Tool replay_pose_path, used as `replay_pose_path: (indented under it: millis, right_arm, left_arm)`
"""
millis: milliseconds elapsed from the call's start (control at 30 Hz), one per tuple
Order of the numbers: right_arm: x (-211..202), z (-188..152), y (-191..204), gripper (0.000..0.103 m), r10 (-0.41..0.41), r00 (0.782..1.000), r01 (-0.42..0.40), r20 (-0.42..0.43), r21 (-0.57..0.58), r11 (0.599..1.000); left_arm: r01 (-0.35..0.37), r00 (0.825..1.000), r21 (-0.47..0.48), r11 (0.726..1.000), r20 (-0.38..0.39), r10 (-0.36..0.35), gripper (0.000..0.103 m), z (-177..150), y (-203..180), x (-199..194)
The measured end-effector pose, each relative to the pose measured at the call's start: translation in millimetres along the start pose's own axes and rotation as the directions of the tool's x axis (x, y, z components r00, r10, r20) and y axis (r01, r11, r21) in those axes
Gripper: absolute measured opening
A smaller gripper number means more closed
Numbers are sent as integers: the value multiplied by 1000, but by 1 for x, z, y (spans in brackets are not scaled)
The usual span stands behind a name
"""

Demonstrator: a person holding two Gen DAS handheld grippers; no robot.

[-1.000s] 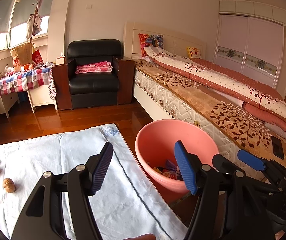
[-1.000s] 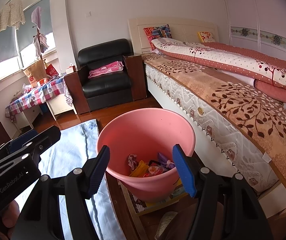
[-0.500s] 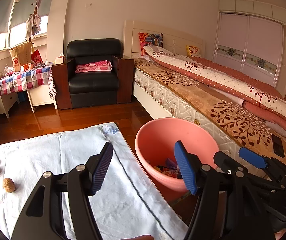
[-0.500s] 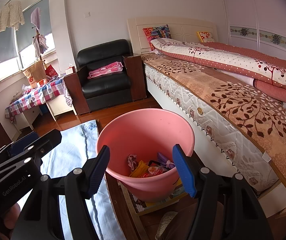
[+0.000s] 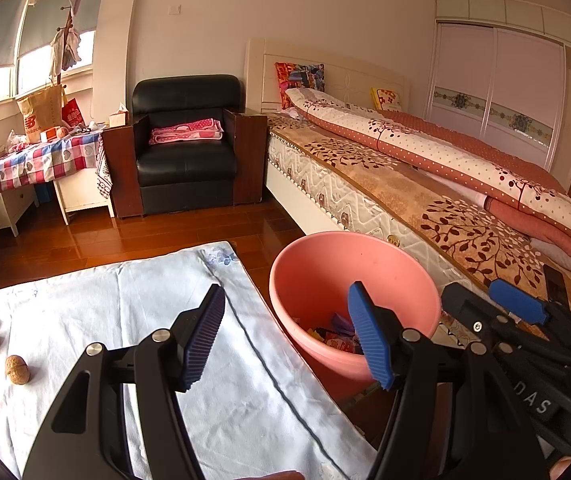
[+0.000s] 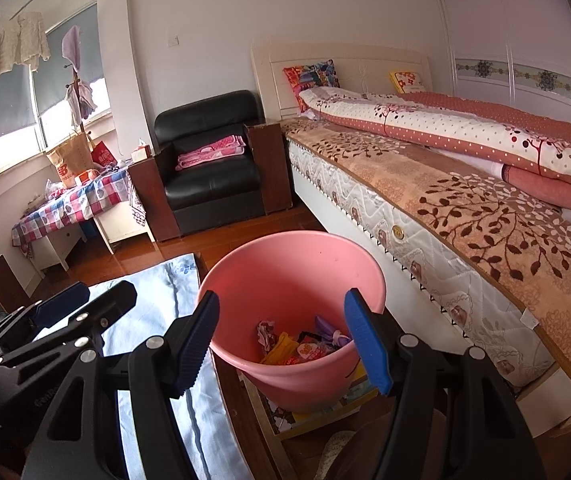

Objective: Collect trash

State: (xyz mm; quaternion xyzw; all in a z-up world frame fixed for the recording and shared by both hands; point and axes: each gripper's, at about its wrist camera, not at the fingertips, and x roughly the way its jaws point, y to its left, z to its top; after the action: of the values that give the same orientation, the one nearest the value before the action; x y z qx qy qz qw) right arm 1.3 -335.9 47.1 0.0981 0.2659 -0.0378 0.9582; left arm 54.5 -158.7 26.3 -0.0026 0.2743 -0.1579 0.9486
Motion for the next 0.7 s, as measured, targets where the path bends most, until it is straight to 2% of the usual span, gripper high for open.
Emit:
replay_pose_path:
  millis: [700]
  right_arm:
    - [0, 0, 0, 64, -2, 1000, 2, -14, 4, 1000]
  left_arm:
    - [2, 1000, 6, 1000, 0, -2, 64, 1, -1, 0]
